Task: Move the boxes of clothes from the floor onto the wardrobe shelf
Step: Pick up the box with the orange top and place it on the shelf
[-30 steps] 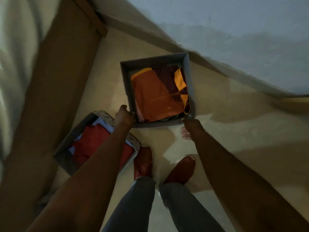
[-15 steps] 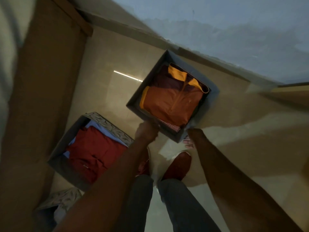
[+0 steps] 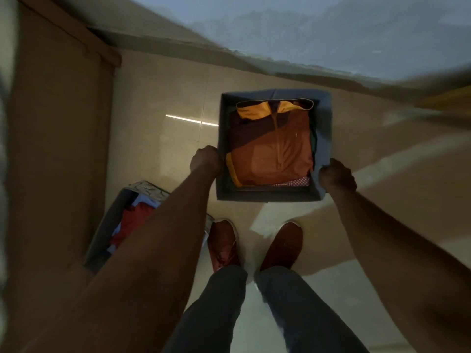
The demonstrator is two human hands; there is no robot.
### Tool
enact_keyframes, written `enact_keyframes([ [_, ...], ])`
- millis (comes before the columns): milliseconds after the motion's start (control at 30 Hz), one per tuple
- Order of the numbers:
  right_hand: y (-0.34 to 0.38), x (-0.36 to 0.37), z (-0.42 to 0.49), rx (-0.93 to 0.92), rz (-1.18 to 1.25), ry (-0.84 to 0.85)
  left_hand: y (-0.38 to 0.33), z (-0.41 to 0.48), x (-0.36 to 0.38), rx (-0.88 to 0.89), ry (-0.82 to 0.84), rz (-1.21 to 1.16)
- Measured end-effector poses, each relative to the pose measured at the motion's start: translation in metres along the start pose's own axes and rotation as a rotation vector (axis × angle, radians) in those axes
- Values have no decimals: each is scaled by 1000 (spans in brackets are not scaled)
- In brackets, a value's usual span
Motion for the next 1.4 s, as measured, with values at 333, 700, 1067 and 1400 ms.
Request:
enact_keyframes([
  [333, -82, -116, -161, -128, 95, 7, -52, -181, -88, 89, -114, 11],
  [700, -213, -322, -407, -130, 390, -121, -187, -444, -254, 421, -343, -2],
  [1067, -334, -398, -549, -47, 670, -511, -289, -579, -324, 870, -367, 127],
  [1400, -455, -394, -576, 254, 910, -564, -419, -643, -271, 1175, -260, 262],
])
Point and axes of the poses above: each hand's wrist, its own z-axis towards the middle knuckle, its own x-axis out of the palm, y = z × x, the point moved 3 cm from there along z, towards the middle knuckle, and after that the axes turned 13 degrees about x, right-handed, at the moved point
